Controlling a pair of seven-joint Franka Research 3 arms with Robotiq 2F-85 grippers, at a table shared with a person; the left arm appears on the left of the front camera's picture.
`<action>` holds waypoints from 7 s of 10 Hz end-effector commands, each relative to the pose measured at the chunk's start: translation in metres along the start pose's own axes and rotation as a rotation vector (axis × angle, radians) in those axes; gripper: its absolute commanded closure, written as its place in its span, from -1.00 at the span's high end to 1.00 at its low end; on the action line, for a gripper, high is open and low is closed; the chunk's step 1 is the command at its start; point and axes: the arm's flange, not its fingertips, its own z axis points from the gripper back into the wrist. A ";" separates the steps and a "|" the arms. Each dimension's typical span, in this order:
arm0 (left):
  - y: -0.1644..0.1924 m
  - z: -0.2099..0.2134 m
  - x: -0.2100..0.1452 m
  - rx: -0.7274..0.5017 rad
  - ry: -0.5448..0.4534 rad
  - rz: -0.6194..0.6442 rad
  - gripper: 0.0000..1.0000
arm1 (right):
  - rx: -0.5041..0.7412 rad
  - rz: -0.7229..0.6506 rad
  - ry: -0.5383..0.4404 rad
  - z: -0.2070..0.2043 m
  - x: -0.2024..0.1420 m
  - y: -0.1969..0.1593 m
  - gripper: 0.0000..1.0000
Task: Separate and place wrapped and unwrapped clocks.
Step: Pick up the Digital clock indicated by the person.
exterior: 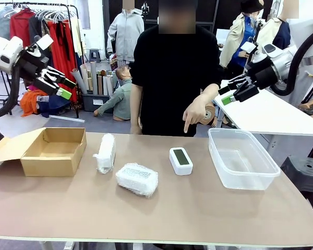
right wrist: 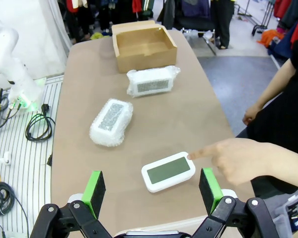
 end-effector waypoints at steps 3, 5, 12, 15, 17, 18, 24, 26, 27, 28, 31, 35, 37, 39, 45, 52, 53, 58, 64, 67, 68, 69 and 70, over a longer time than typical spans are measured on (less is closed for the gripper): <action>-0.001 0.002 0.003 0.009 -0.002 -0.004 1.00 | 0.000 0.004 0.000 0.000 0.000 0.000 1.00; -0.001 0.002 0.003 0.009 -0.002 -0.004 1.00 | 0.000 0.004 0.000 0.000 0.000 0.000 1.00; -0.001 0.002 0.003 0.009 -0.002 -0.004 1.00 | 0.000 0.004 0.000 0.000 0.000 0.000 1.00; -0.001 0.002 0.003 0.009 -0.002 -0.004 1.00 | 0.000 0.004 0.000 0.000 0.000 0.000 1.00; -0.001 0.002 0.003 0.009 -0.002 -0.004 1.00 | 0.000 0.004 0.000 0.000 0.000 0.000 1.00; -0.001 0.002 0.003 0.009 -0.002 -0.004 1.00 | 0.000 0.004 0.000 0.000 0.000 0.000 1.00; -0.001 0.002 0.003 0.009 -0.002 -0.004 1.00 | 0.000 0.004 0.000 0.000 0.000 0.000 1.00; -0.001 0.002 0.003 0.009 -0.002 -0.004 1.00 | 0.000 0.004 0.000 0.000 0.000 0.000 1.00; -0.001 0.002 0.003 0.009 -0.002 -0.004 1.00 | 0.000 0.004 0.000 0.000 0.000 0.000 1.00; -0.001 0.002 0.003 0.009 -0.002 -0.004 1.00 | 0.000 0.004 0.000 0.000 0.000 0.000 1.00; -0.001 0.002 0.003 0.009 -0.002 -0.004 1.00 | -0.014 -0.085 0.082 -0.023 0.015 0.010 1.00; -0.001 0.002 0.003 0.009 -0.002 -0.004 1.00 | -0.175 -0.255 0.411 -0.090 0.043 0.037 1.00; -0.001 0.002 0.003 0.009 -0.002 -0.004 1.00 | -0.251 -0.297 0.519 -0.115 0.045 0.052 1.00; -0.001 0.002 0.003 0.009 -0.002 -0.004 1.00 | -0.347 -0.364 0.600 -0.128 0.038 0.063 1.00; -0.001 0.002 0.003 0.009 -0.002 -0.004 1.00 | -0.451 -0.445 0.662 -0.142 0.004 0.061 1.00; -0.001 0.002 0.003 0.009 -0.002 -0.004 1.00 | -0.494 -0.587 0.730 -0.180 0.001 0.067 1.00; -0.001 0.002 0.003 0.009 -0.002 -0.004 1.00 | -0.555 -0.610 0.782 -0.188 0.002 0.060 1.00; -0.001 0.002 0.003 0.009 -0.002 -0.004 1.00 | -0.716 -0.814 0.748 -0.258 -0.012 0.065 1.00; -0.001 0.002 0.003 0.009 -0.002 -0.004 1.00 | -0.853 -0.988 0.641 -0.299 -0.035 0.024 1.00; -0.001 0.002 0.003 0.009 -0.002 -0.004 1.00 | -0.809 -1.033 0.566 -0.308 -0.039 0.008 1.00; -0.001 0.002 0.003 0.009 -0.002 -0.004 1.00 | -0.812 -1.009 0.628 -0.296 -0.043 0.017 1.00; -0.001 0.002 0.003 0.009 -0.002 -0.004 1.00 | -0.812 -1.009 0.628 -0.296 -0.043 0.017 1.00; -0.001 0.002 0.003 0.009 -0.002 -0.004 1.00 | -0.812 -1.009 0.628 -0.296 -0.043 0.017 1.00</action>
